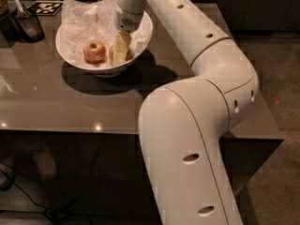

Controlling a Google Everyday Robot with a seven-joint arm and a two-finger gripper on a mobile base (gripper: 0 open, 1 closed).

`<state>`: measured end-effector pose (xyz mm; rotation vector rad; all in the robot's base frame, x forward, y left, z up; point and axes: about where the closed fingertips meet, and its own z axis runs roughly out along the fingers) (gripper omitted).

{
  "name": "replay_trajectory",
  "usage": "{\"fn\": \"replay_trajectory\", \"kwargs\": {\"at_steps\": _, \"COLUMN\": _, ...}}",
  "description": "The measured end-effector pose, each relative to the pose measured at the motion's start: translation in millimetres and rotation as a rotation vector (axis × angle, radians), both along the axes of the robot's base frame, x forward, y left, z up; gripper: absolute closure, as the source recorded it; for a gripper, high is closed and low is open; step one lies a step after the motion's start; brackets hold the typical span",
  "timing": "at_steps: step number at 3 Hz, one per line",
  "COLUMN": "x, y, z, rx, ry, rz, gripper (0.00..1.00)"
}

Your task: Pick apple from white bowl

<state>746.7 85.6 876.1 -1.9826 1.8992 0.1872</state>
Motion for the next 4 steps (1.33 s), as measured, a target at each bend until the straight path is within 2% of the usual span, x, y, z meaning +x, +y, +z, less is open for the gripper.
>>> {"fn": "replay_trajectory", "kwargs": {"at_steps": 1, "x": -1, "y": 3, "z": -4, "rx": 0.007, "ry": 0.009, "rz": 0.008, "gripper": 0.20}}
{"fn": "replay_trajectory", "kwargs": {"at_steps": 4, "x": -3, "y": 3, "z": -15, "rx": 0.021, "ry": 0.026, "rz": 0.020, "gripper": 0.11}}
